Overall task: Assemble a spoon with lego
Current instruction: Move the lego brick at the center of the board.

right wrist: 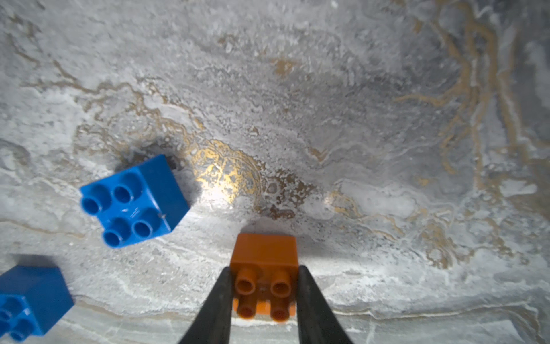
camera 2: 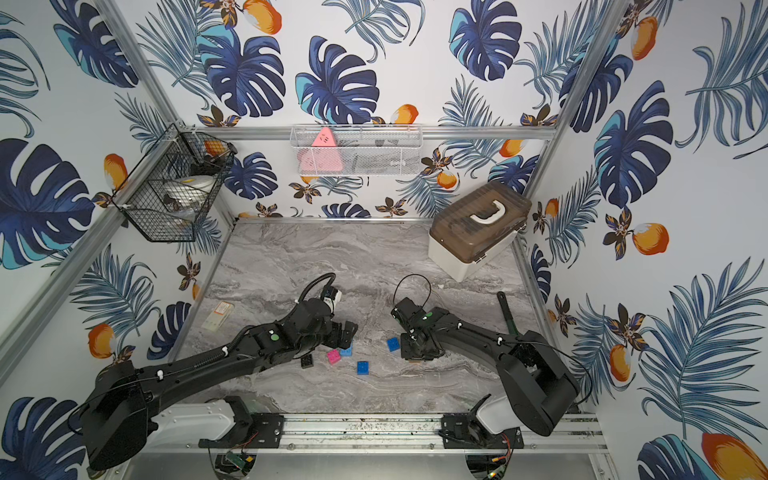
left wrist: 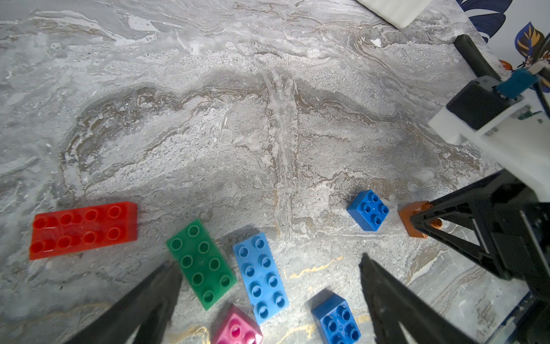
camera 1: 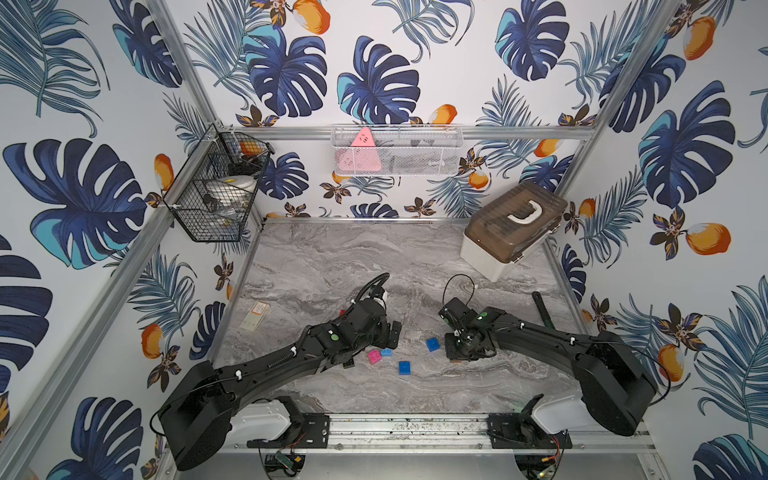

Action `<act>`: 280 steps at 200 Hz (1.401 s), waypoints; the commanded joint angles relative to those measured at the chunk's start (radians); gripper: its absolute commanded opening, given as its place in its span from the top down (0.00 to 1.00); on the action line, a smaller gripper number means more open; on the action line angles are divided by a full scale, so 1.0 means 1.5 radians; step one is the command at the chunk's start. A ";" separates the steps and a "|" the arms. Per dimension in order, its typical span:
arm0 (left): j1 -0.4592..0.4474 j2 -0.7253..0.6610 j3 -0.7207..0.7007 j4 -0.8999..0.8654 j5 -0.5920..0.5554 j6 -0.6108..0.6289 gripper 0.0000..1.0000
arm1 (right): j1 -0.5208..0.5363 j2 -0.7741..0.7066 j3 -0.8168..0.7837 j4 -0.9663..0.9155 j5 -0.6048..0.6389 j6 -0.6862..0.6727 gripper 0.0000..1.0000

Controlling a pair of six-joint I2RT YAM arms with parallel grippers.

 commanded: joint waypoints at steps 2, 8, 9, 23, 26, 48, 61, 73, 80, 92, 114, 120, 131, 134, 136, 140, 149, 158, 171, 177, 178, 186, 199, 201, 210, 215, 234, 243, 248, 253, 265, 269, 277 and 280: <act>0.001 0.007 0.003 0.012 0.012 -0.004 0.01 | -0.001 0.004 0.012 0.001 0.018 -0.004 0.69; 0.001 0.009 0.002 0.013 0.013 -0.004 0.01 | -0.001 0.009 0.014 0.001 0.021 -0.006 0.69; 0.000 0.008 0.002 0.013 0.013 -0.004 0.01 | -0.002 0.010 0.015 0.001 0.021 -0.007 0.69; 0.000 0.012 0.001 0.015 0.015 -0.004 0.01 | -0.011 0.024 0.020 0.008 0.023 -0.014 0.69; 0.000 0.013 0.002 0.016 0.015 -0.004 0.01 | -0.014 0.028 0.022 0.010 0.022 -0.017 0.69; 0.000 0.021 0.003 0.019 0.022 -0.002 0.01 | -0.049 0.049 0.032 0.028 0.007 -0.039 0.69; 0.000 0.026 0.005 0.023 0.027 -0.002 0.01 | -0.065 0.064 0.045 0.033 0.003 -0.051 0.69; 0.000 0.032 0.006 0.028 0.029 -0.001 0.01 | -0.082 0.080 0.059 0.036 -0.006 -0.064 0.69; 0.000 0.035 0.006 0.030 0.031 -0.001 0.01 | -0.092 0.090 0.068 0.038 -0.013 -0.070 0.69; 0.000 0.042 0.008 0.034 0.034 -0.002 0.01 | -0.096 0.103 0.080 0.041 -0.024 -0.080 0.69; 0.000 0.052 0.013 0.038 0.041 -0.001 0.01 | -0.127 0.125 0.097 0.042 -0.031 -0.095 0.69; 0.001 0.054 0.014 0.039 0.042 0.000 0.01 | -0.130 0.131 0.101 0.040 -0.035 -0.100 0.69; 0.000 0.057 0.014 0.039 0.044 0.002 0.01 | -0.134 0.139 0.109 0.036 -0.040 -0.106 0.68; 0.000 0.058 0.015 0.039 0.044 0.002 0.01 | -0.135 0.139 0.110 0.035 -0.042 -0.108 0.68; 0.000 0.058 0.016 0.039 0.044 0.003 0.01 | -0.135 0.140 0.111 0.035 -0.042 -0.110 0.68; 0.000 0.059 0.016 0.038 0.044 0.003 0.01 | -0.136 0.140 0.113 0.034 -0.042 -0.111 0.68; 0.001 0.060 0.018 0.037 0.045 0.005 0.01 | -0.137 0.139 0.113 0.033 -0.042 -0.114 0.66; 0.001 0.060 0.020 0.035 0.045 0.006 0.01 | -0.139 0.137 0.114 0.033 -0.044 -0.115 0.66; 0.000 0.060 0.023 0.030 0.046 0.009 0.01 | -0.141 0.136 0.116 0.030 -0.044 -0.117 0.64; 0.000 0.059 0.023 0.029 0.047 0.009 0.01 | -0.142 0.138 0.119 0.026 -0.044 -0.119 0.63; 0.000 0.059 0.022 0.030 0.047 0.009 0.01 | -0.142 0.138 0.120 0.025 -0.044 -0.120 0.63; 0.001 0.058 0.022 0.032 0.047 0.009 0.01 | -0.142 0.137 0.125 0.018 -0.042 -0.121 0.62; 0.000 0.058 0.021 0.035 0.048 0.009 0.01 | -0.142 0.131 0.129 0.012 -0.036 -0.125 0.59; 0.000 0.058 0.021 0.035 0.048 0.009 0.01 | -0.142 0.129 0.130 0.012 -0.036 -0.125 0.59; 0.001 0.058 0.023 0.033 0.049 0.010 0.01 | -0.143 0.124 0.132 0.009 -0.035 -0.127 0.57; 0.000 0.060 0.023 0.032 0.049 0.010 0.01 | -0.144 0.123 0.134 0.007 -0.034 -0.128 0.55; 0.000 0.059 0.027 0.029 0.050 0.011 0.01 | -0.146 0.117 0.142 -0.004 -0.032 -0.130 0.51; 0.000 0.057 0.026 0.027 0.050 0.011 0.01 | -0.146 0.115 0.145 -0.007 -0.031 -0.132 0.49; 0.000 0.055 0.026 0.026 0.050 0.011 0.01 | -0.146 0.112 0.147 -0.008 -0.030 -0.133 0.47; 0.000 0.053 0.025 0.025 0.050 0.011 0.01 | -0.147 0.111 0.148 -0.009 -0.030 -0.134 0.45; 0.000 0.049 0.023 0.023 0.049 0.010 0.01 | -0.146 0.106 0.152 -0.015 -0.028 -0.136 0.43; 0.000 0.048 0.023 0.022 0.049 0.010 0.01 | -0.146 0.104 0.154 -0.016 -0.028 -0.137 0.43; 0.001 0.046 0.022 0.020 0.050 0.009 0.01 | -0.146 0.099 0.157 -0.022 -0.025 -0.141 0.42; 0.000 0.045 0.022 0.020 0.050 0.008 0.01 | -0.147 0.098 0.159 -0.025 -0.021 -0.141 0.42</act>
